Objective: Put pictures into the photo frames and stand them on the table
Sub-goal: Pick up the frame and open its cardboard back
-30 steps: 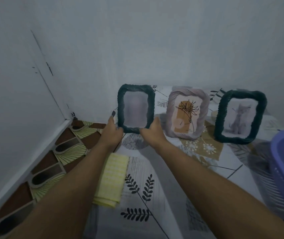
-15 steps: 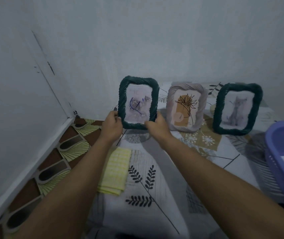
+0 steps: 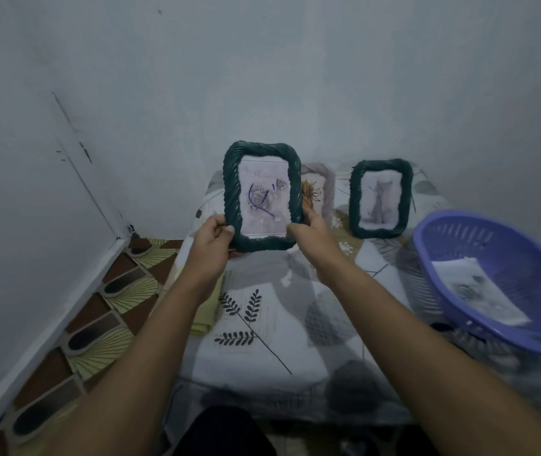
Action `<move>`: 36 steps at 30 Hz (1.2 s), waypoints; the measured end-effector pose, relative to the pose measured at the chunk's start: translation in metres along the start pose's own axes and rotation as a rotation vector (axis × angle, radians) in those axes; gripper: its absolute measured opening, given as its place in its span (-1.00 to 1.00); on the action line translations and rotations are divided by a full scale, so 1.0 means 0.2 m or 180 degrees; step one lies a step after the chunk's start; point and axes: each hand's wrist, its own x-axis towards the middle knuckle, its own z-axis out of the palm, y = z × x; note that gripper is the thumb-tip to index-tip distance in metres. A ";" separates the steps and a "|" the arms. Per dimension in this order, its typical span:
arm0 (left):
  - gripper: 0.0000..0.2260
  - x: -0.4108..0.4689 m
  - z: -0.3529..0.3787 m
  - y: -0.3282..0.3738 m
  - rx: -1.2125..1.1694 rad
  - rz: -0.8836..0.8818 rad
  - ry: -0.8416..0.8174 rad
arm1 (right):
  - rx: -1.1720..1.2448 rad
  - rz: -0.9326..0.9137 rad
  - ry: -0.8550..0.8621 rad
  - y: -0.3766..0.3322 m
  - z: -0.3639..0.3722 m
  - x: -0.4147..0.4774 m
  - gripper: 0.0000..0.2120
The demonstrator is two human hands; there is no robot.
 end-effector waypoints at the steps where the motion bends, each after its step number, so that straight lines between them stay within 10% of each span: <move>1: -0.85 -0.03 0.04 0.01 -0.0050 -0.0012 -0.0031 | -0.0069 0.0009 0.0021 -0.01 -0.04 -0.04 -0.68; 8: -0.85 -0.22 0.31 0.06 0.0079 0.0183 -0.0253 | -0.1153 -0.0445 0.0930 -0.01 -0.22 -0.22 -0.45; 12: -0.87 -0.29 0.46 0.07 0.0531 0.0418 -0.0329 | -0.1310 -0.0851 0.1198 -0.05 -0.27 -0.27 -0.78; 25: -0.83 -0.47 0.65 0.04 0.2441 0.1960 0.0074 | -0.0864 -0.0687 0.1895 -0.06 -0.40 -0.34 -0.57; 36: -0.60 -0.47 0.53 0.13 0.2577 0.2118 -0.0220 | -0.0593 -0.0540 0.1916 0.05 -0.39 -0.31 -0.82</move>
